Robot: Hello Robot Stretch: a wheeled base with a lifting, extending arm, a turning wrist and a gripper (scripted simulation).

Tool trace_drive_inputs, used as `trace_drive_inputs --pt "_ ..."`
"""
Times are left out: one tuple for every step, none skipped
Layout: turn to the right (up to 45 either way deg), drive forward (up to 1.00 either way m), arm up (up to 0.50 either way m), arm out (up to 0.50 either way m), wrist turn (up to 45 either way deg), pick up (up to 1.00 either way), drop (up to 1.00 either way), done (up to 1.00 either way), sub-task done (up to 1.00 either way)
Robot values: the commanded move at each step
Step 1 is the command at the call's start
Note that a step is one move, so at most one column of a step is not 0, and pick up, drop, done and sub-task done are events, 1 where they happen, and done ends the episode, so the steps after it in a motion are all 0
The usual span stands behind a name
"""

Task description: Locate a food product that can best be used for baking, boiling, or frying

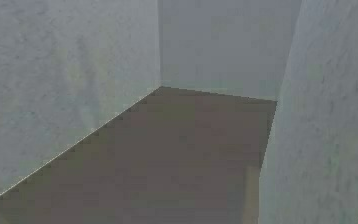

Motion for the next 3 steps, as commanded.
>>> trace_drive_inputs --pt "9.0 0.0 0.0 0.0 0.0 0.0 0.0 0.0 0.0" --pt "3.0 0.0 0.0 0.0 0.0 0.0 0.0 0.0 0.0" --pt "0.0 1.0 0.0 0.0 0.0 0.0 0.0 0.0 0.0"
